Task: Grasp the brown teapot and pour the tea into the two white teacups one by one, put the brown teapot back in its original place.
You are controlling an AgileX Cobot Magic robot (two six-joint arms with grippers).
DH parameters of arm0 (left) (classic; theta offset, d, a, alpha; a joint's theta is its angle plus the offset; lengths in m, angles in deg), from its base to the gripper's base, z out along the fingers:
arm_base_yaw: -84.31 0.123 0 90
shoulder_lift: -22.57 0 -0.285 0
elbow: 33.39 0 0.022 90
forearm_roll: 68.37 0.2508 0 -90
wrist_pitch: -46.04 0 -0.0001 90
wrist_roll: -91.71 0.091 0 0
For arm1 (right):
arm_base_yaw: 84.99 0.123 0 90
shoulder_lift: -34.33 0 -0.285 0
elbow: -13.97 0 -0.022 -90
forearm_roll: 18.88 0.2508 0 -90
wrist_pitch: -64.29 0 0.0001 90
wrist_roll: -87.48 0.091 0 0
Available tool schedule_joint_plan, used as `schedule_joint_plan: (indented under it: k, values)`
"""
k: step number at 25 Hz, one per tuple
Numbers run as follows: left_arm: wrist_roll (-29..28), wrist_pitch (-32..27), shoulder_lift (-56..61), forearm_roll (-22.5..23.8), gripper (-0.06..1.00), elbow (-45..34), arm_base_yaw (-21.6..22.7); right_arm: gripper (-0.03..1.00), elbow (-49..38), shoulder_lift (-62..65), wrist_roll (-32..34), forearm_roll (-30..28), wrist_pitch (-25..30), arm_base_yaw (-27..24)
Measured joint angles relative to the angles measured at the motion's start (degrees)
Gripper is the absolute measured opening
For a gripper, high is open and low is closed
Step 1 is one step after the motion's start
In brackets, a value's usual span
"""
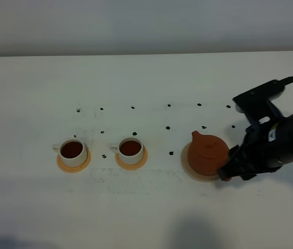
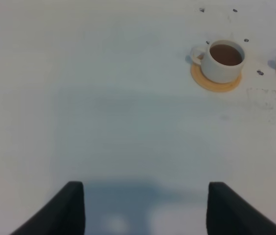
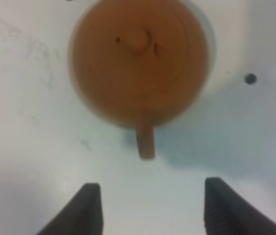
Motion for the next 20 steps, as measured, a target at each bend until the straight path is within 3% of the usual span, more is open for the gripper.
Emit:
schedule_joint_plan:
  k: [9,20]
  values:
    - [0.0,0.0,0.0,0.0,0.54,0.0,0.0,0.47,0.0,14.1,0.0,-4.9,8.9,0.0]
    - [0.0,0.0,0.0,0.0,0.54,0.0,0.0,0.47,0.0,32.5,0.0,-5.2,12.3,0.0]
